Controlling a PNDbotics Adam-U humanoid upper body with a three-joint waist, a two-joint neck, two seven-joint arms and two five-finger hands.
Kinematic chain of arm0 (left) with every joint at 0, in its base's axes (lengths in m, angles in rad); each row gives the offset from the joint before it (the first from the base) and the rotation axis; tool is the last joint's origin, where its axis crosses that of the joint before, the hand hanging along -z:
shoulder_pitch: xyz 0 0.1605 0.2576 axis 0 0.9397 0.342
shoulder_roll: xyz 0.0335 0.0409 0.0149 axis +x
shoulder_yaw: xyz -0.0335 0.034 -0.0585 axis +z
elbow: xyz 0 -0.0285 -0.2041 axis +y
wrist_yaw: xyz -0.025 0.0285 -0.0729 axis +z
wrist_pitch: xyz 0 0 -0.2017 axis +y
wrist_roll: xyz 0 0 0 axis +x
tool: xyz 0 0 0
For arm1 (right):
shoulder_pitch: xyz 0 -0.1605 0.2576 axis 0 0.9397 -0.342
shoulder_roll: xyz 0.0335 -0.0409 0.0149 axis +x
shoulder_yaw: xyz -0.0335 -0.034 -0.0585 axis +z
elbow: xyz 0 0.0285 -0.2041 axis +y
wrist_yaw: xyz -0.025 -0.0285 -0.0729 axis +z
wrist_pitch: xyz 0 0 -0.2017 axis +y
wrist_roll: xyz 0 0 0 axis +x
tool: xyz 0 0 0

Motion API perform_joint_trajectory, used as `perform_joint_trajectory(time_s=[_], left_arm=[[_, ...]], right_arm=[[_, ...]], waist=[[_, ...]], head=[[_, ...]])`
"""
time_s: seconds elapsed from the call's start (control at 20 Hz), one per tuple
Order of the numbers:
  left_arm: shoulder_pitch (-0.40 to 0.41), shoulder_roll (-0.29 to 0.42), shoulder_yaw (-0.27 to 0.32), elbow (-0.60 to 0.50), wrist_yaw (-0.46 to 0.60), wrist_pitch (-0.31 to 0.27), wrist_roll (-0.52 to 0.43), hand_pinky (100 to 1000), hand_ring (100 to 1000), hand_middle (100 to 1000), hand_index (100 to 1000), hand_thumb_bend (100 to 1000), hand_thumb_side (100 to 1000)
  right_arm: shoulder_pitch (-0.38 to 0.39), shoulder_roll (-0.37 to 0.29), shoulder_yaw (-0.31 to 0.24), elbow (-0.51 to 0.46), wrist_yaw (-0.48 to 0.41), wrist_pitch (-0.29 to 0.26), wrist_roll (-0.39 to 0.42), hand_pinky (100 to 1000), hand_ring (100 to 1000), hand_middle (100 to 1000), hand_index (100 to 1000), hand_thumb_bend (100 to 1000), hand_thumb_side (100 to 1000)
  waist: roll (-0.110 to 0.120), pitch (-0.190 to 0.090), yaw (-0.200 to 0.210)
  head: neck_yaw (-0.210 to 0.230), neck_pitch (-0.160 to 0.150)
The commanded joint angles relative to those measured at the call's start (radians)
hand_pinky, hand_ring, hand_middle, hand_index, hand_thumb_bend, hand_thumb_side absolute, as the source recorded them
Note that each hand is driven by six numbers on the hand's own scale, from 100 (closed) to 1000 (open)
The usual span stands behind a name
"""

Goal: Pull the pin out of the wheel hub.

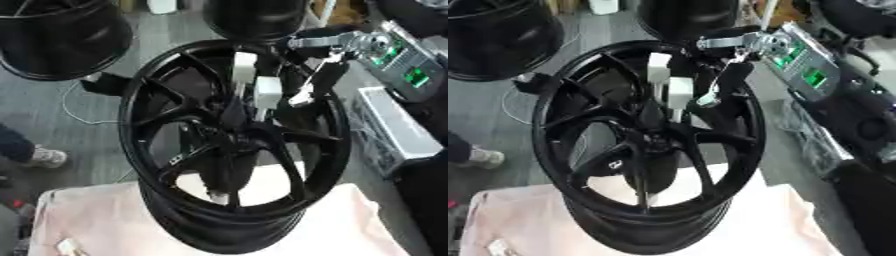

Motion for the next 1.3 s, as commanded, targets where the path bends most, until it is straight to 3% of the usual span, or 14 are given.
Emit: perform_joint_trajectory(time_s=[0.05, 0.7, 0.95, 1.0, 1.05, 1.3], left_arm=[[-0.011, 0.012, -0.001, -0.014, 0.001, -0.002, -0.003, 474, 525, 617, 703, 349, 933], [-0.010, 0.011, 0.000, -0.014, 0.000, -0.001, -0.003, 475, 525, 617, 704, 348, 935], [-0.009, 0.010, -0.001, -0.014, 0.000, -0.001, -0.004, 476, 525, 617, 703, 348, 935], [-0.009, 0.010, -0.001, -0.014, 0.000, -0.001, -0.004, 476, 526, 617, 704, 350, 939], [-0.009, 0.010, -0.001, -0.014, 0.000, -0.001, -0.004, 476, 525, 617, 703, 348, 935], [-0.009, 0.010, -0.001, -0.014, 0.000, 0.000, -0.006, 477, 526, 617, 704, 347, 936]], right_arm=[[-0.022, -0.015, -0.007, 0.006, 0.011, -0.006, 0.003, 390, 365, 690, 850, 466, 188], [-0.020, -0.007, -0.004, 0.008, 0.055, -0.007, -0.036, 326, 323, 588, 718, 463, 199], [-0.006, -0.013, -0.002, -0.020, 0.051, -0.008, -0.088, 295, 303, 555, 689, 473, 203], [-0.001, -0.016, 0.000, -0.029, 0.048, -0.007, -0.097, 290, 300, 552, 686, 512, 206], [0.003, -0.019, 0.002, -0.037, 0.045, -0.006, -0.104, 289, 300, 551, 685, 478, 206], [0.013, -0.028, 0.009, -0.069, 0.036, 0.004, -0.121, 277, 292, 536, 671, 480, 208]], waist=[[0.003, -0.010, 0.000], [0.003, -0.011, 0.000], [0.002, -0.011, -0.001], [0.002, -0.010, -0.001], [0.002, -0.010, 0.000], [0.002, -0.009, 0.000]], head=[[-0.002, -0.001], [-0.001, -0.001], [-0.002, -0.001], [-0.003, -0.001], [-0.003, -0.001], [-0.005, -0.001]])
